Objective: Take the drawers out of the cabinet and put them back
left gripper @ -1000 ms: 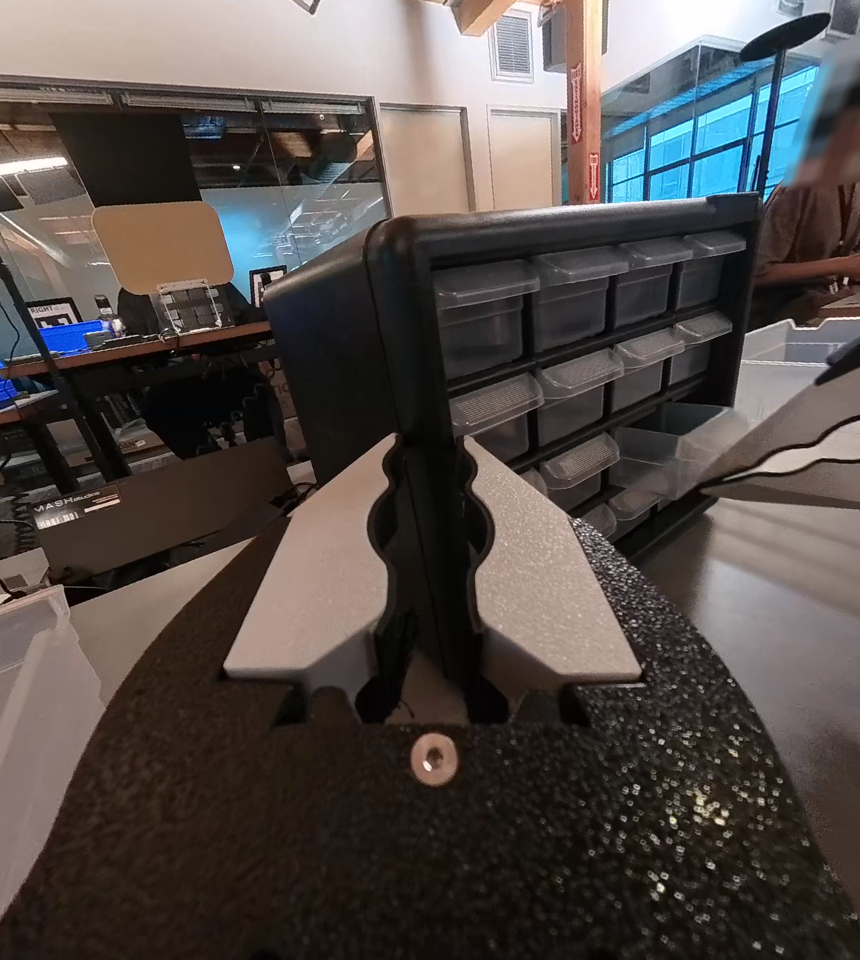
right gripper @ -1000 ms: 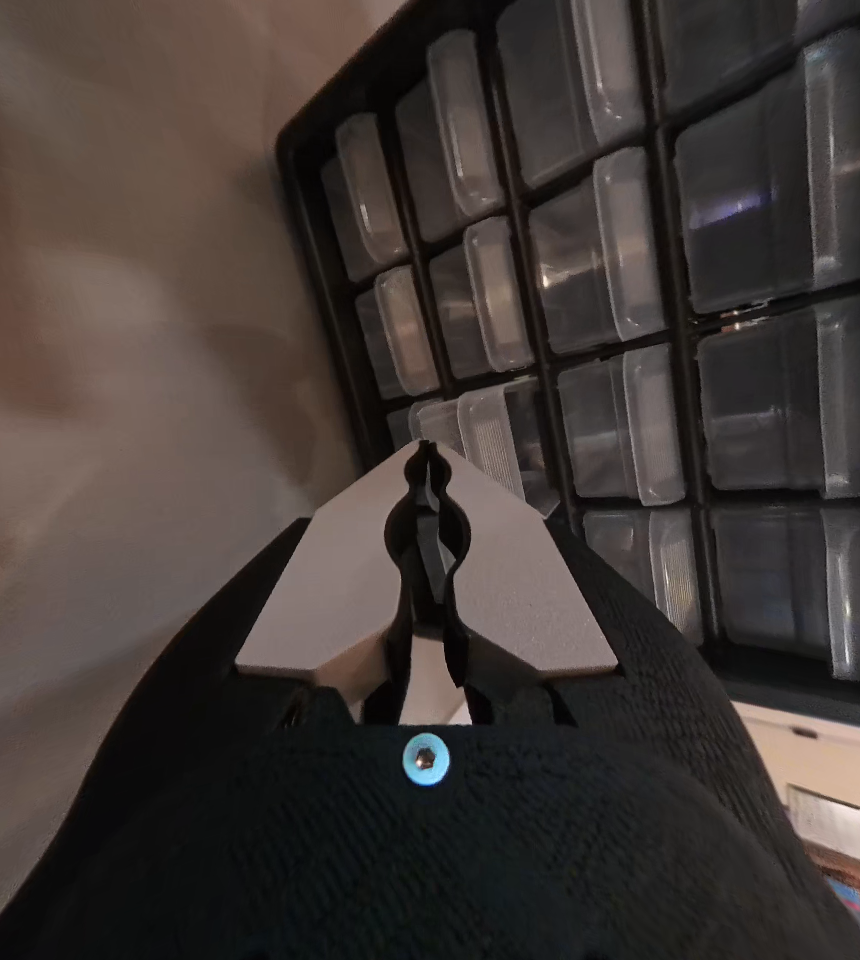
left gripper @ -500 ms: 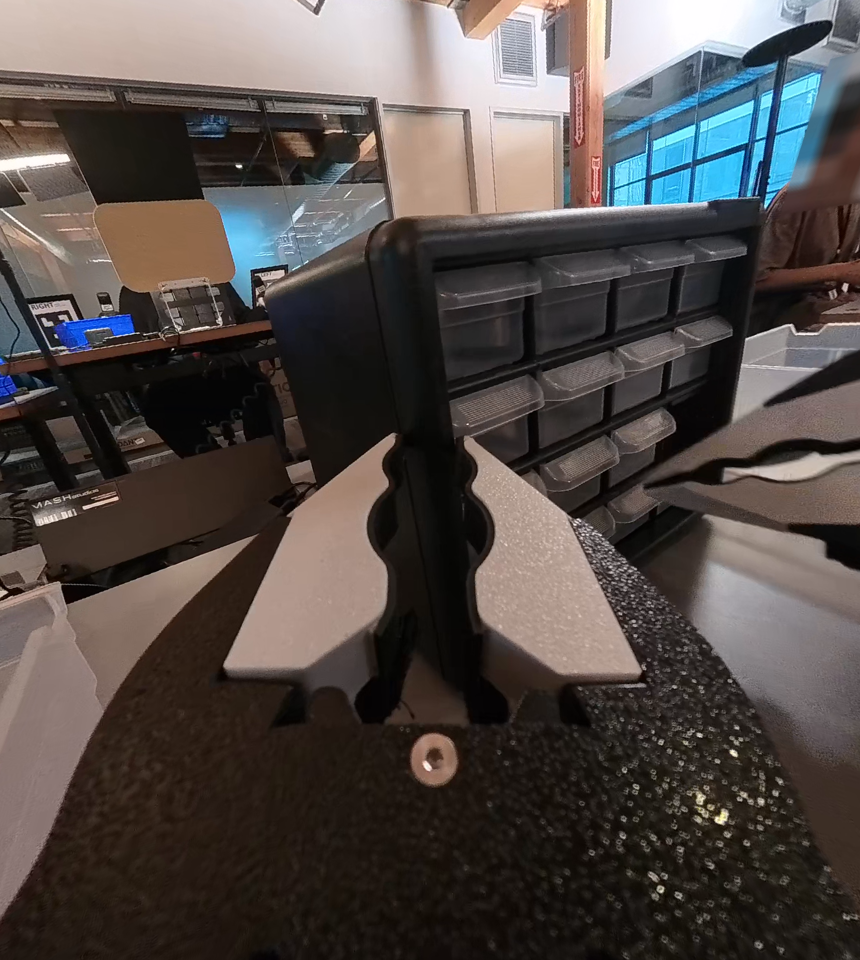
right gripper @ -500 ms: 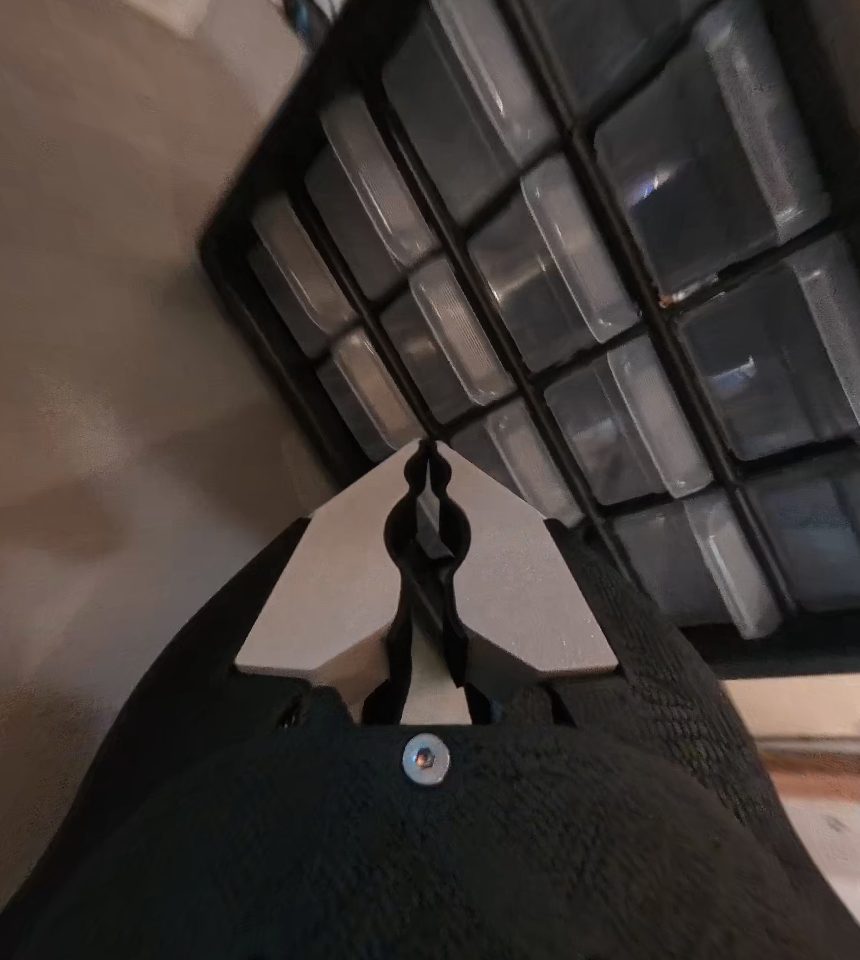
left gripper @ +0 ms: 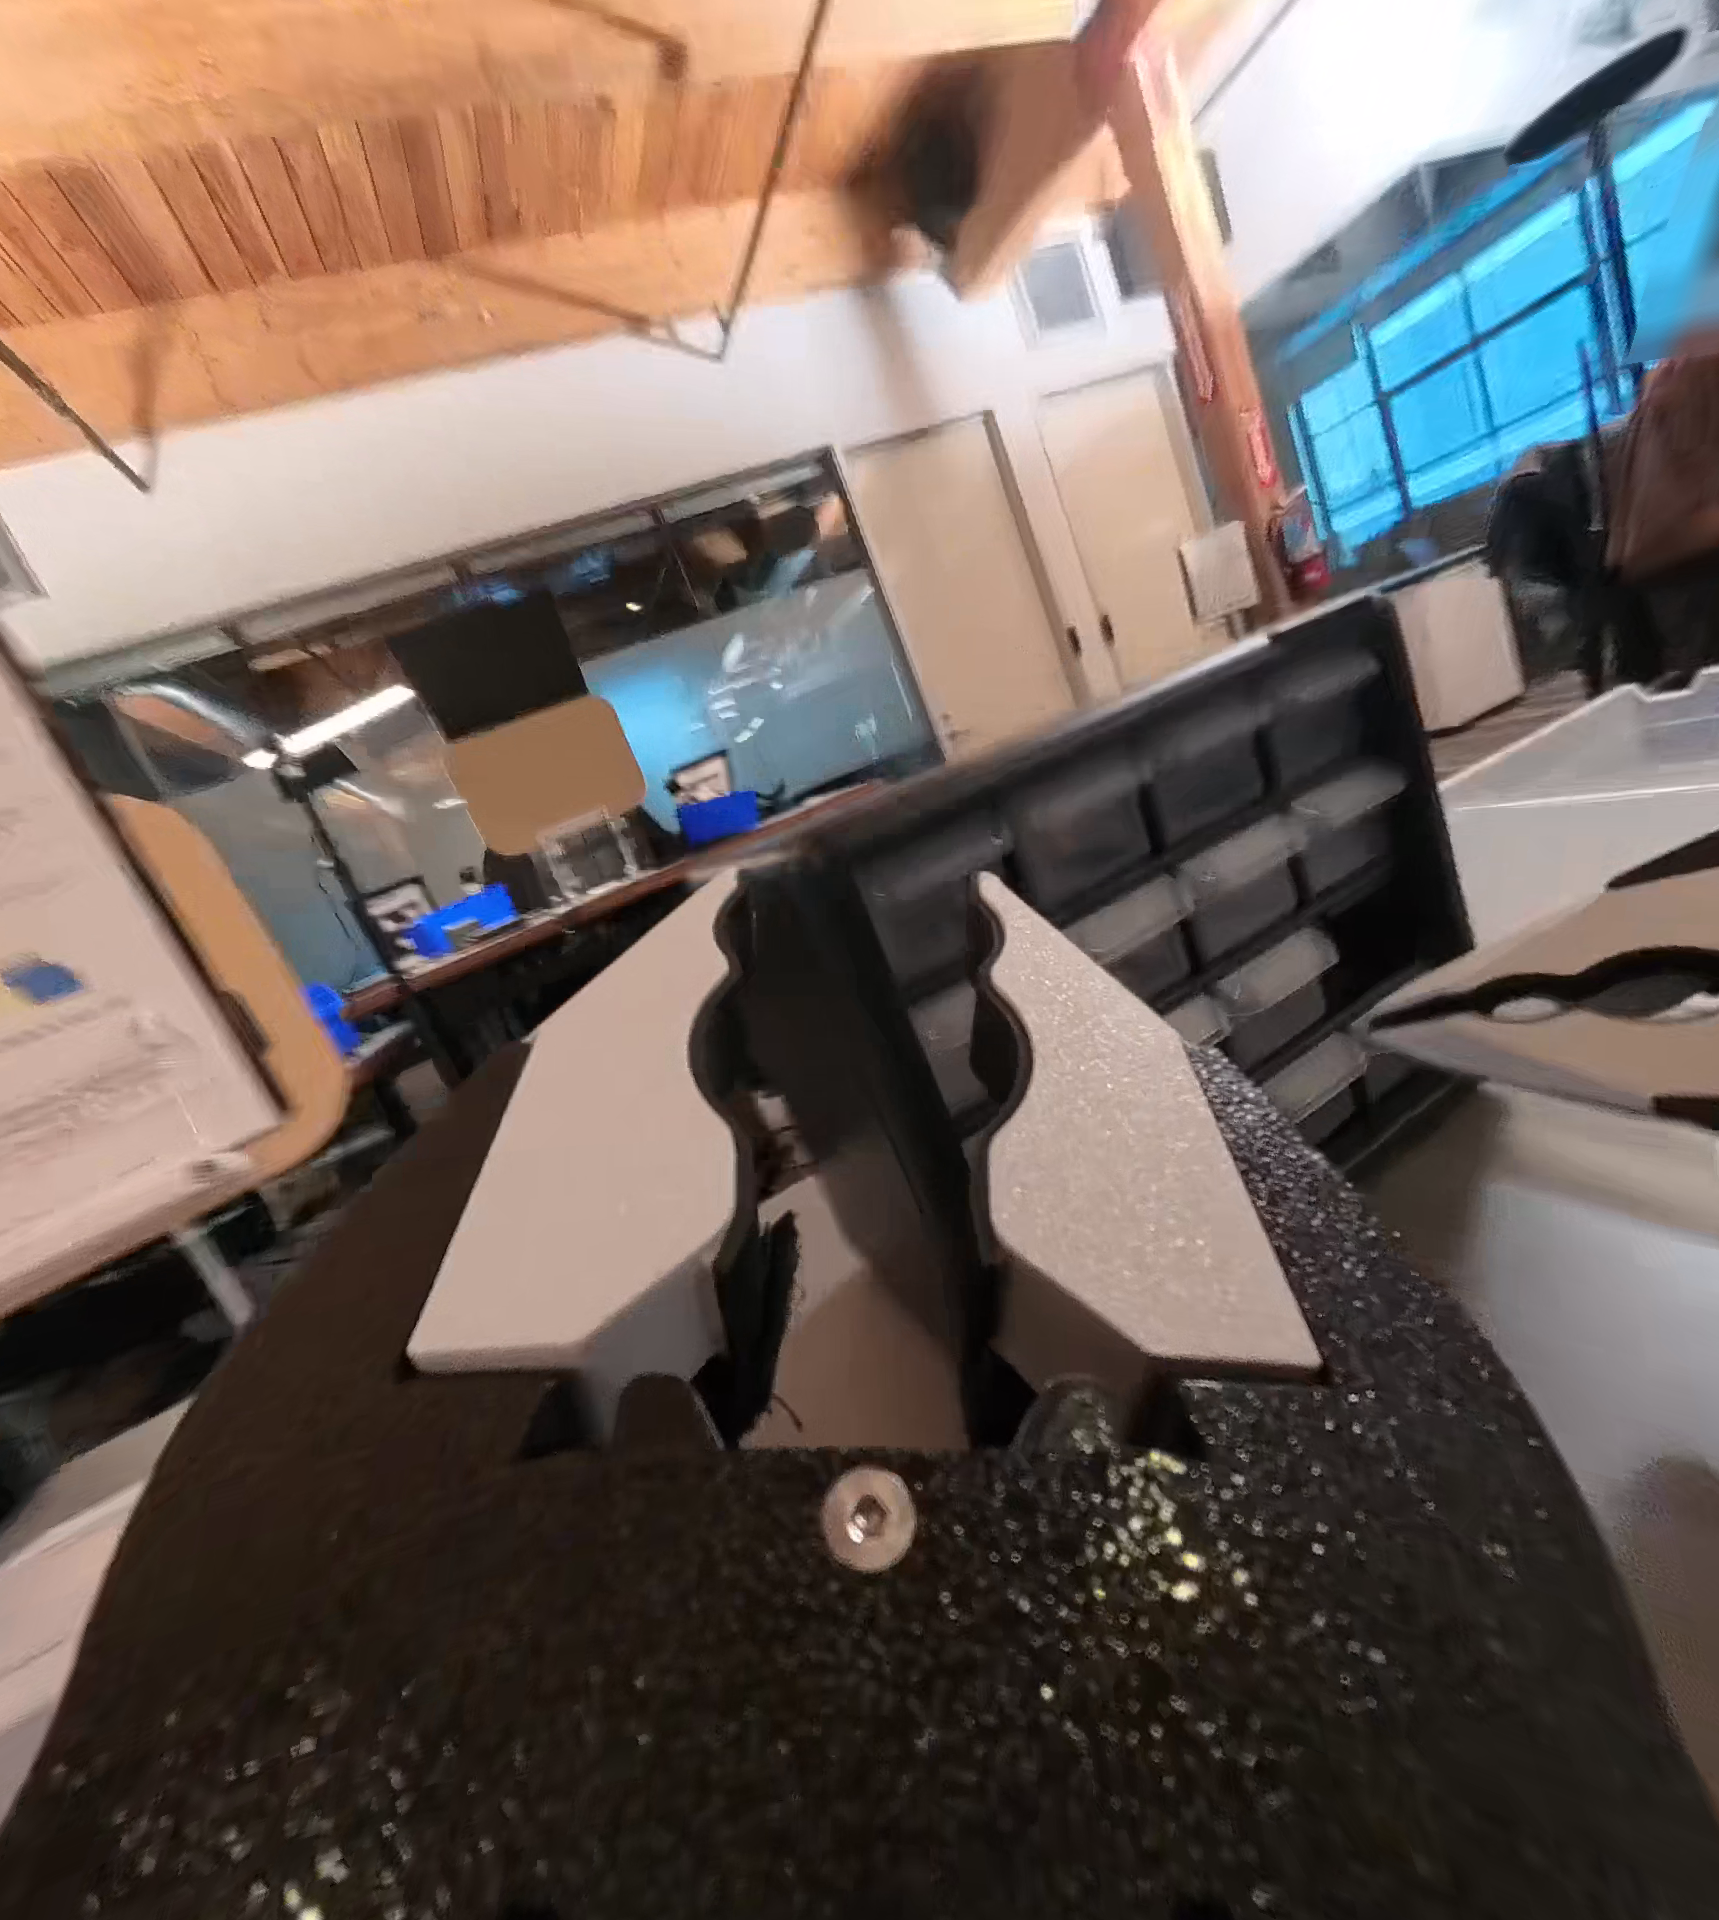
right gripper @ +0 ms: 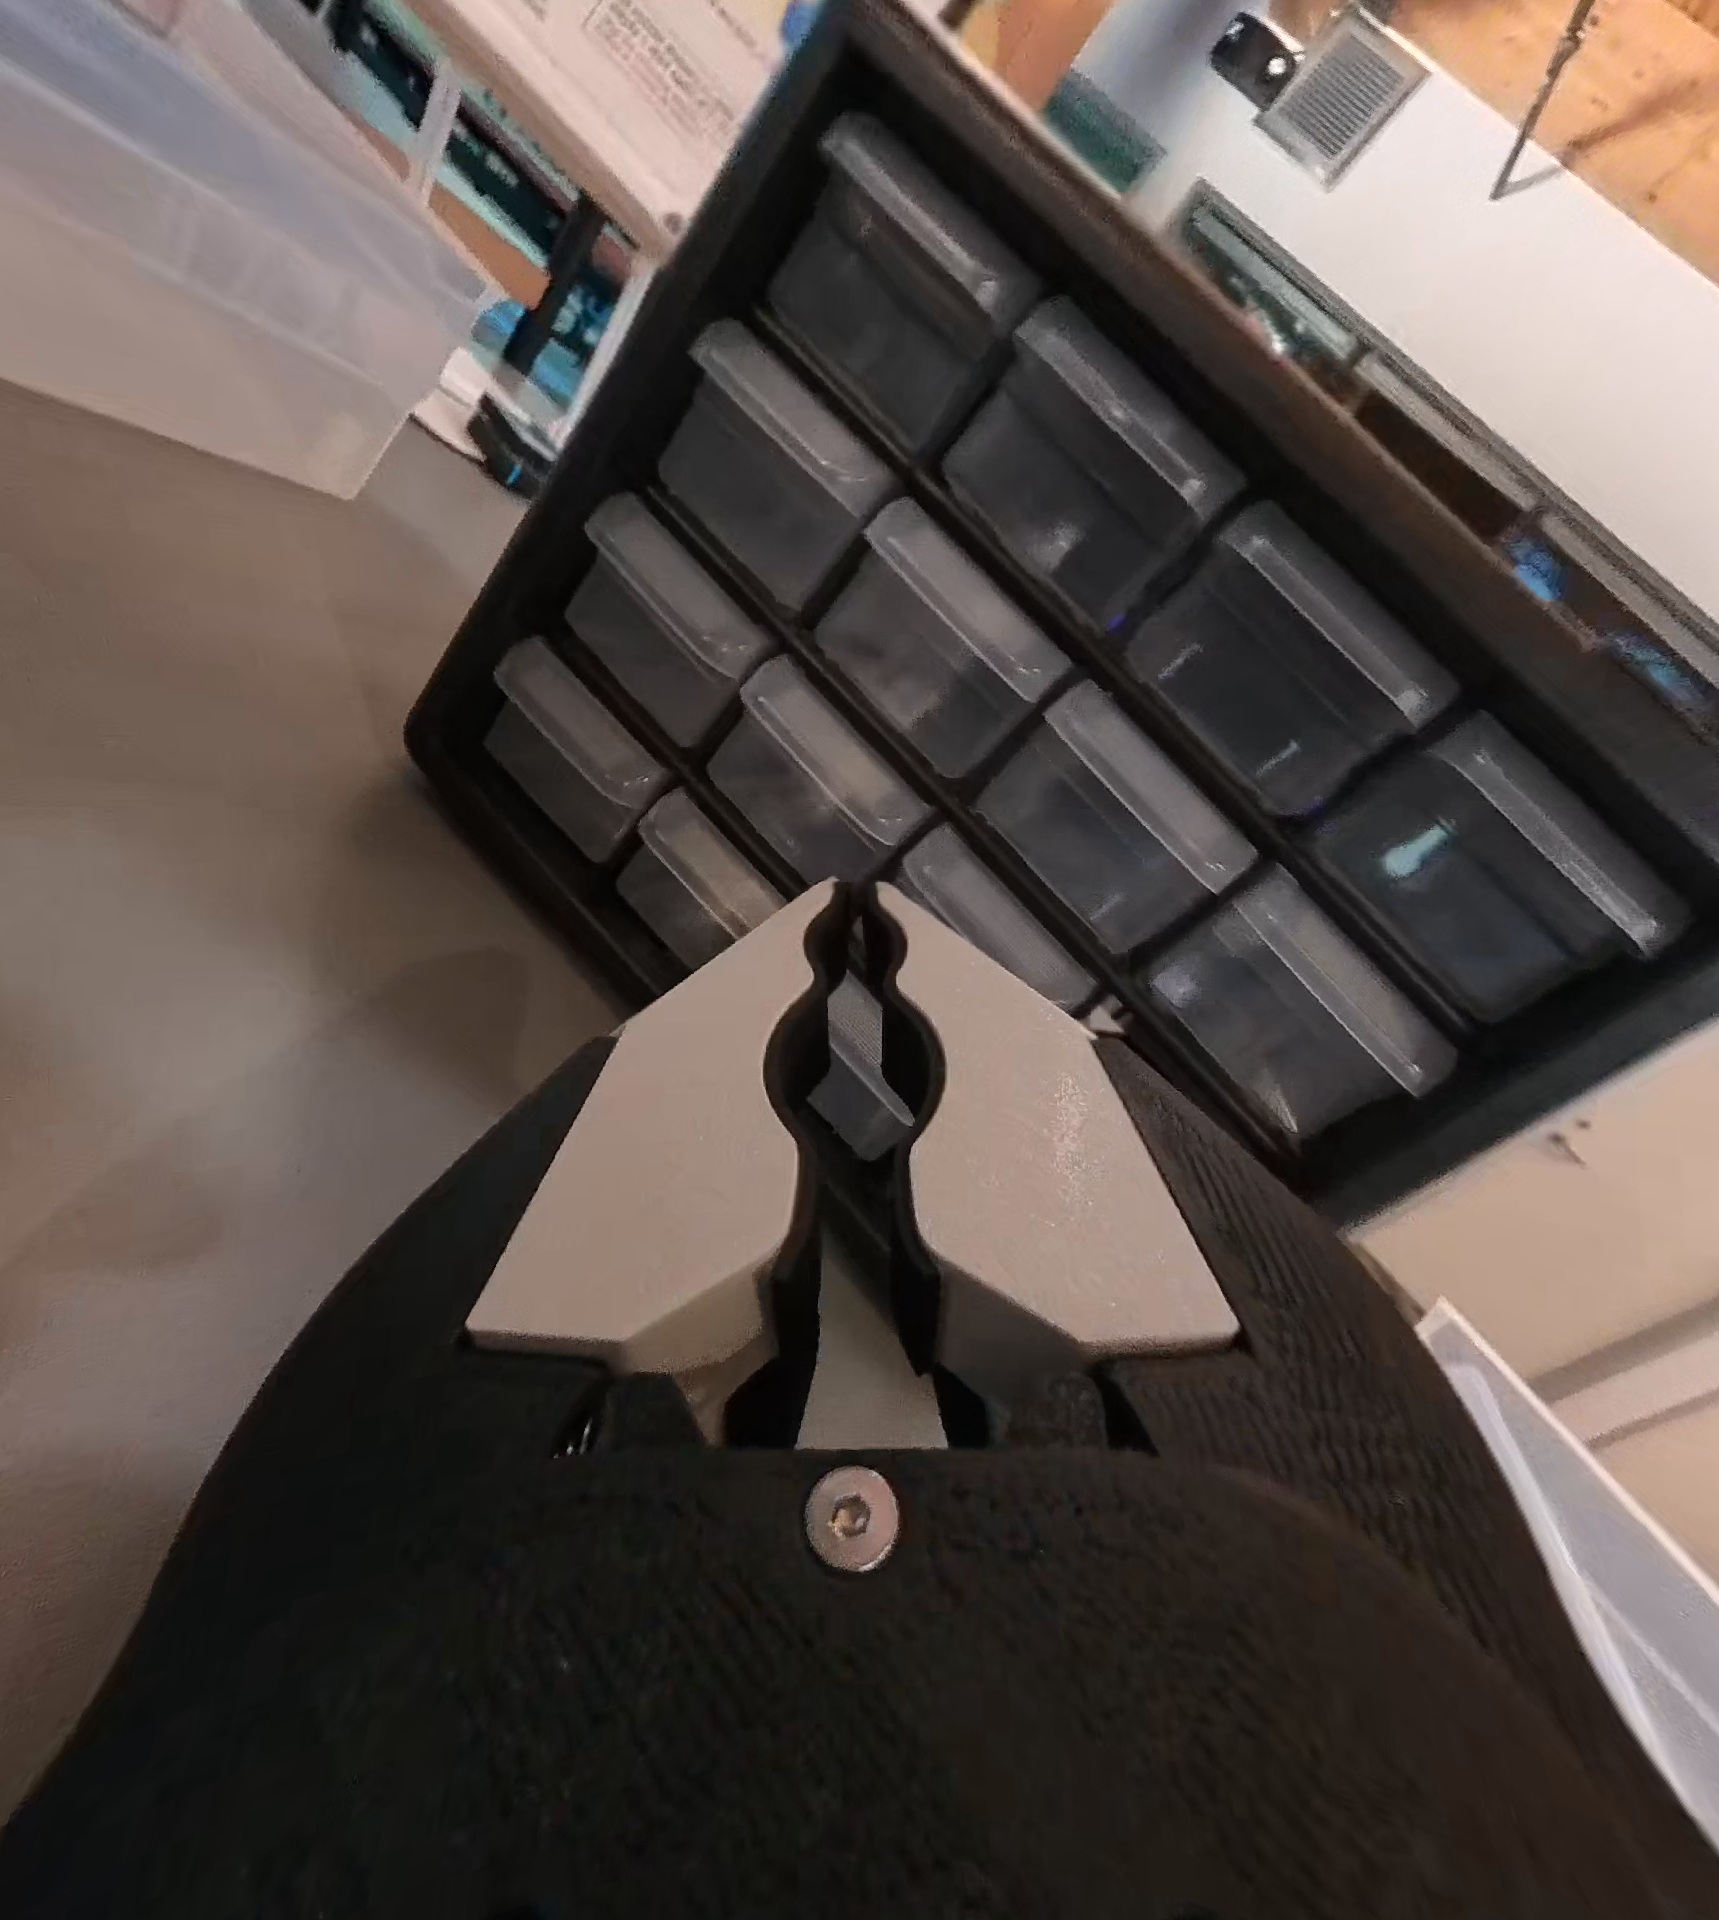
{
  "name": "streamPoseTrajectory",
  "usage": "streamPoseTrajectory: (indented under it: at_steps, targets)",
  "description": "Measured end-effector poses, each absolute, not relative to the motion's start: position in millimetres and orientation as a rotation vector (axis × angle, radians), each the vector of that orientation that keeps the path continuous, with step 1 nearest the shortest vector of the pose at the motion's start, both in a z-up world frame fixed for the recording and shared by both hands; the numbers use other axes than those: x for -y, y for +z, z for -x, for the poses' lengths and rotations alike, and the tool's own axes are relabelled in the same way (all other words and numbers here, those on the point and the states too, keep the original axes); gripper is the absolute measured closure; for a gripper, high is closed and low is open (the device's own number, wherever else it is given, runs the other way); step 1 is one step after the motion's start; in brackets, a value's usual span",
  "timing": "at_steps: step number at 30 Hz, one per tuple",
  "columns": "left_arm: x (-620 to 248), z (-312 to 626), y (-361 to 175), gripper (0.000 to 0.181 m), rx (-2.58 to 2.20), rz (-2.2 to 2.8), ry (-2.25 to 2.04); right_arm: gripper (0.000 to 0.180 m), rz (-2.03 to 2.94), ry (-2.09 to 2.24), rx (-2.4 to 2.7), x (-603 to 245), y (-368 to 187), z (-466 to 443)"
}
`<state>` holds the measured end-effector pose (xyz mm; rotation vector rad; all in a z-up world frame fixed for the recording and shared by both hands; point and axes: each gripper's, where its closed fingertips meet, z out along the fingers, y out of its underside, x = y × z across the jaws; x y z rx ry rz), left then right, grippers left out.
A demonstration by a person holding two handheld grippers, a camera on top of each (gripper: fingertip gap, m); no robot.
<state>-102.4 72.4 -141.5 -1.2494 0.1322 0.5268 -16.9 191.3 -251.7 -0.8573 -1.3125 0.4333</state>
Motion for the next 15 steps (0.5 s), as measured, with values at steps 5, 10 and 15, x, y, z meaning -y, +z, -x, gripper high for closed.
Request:
streamPoseTrajectory:
  at_steps: [5, 10, 15]
  targets:
    - [-21, 123, -132, 0.138, -0.098, 1.377, 0.646, 0.179, 0.904, 0.516, 1.25, -199, -245, 12]
    - [34, 162, -112, 0.135, -0.055, 1.508, 0.778, 0.178, 0.917, 0.55, 1.229, -201, -243, 10]
    - [78, 238, -176, 0.134, -0.038, 2.012, 0.893, 0.178, 0.933, 0.572, 1.234, -202, -244, 11]
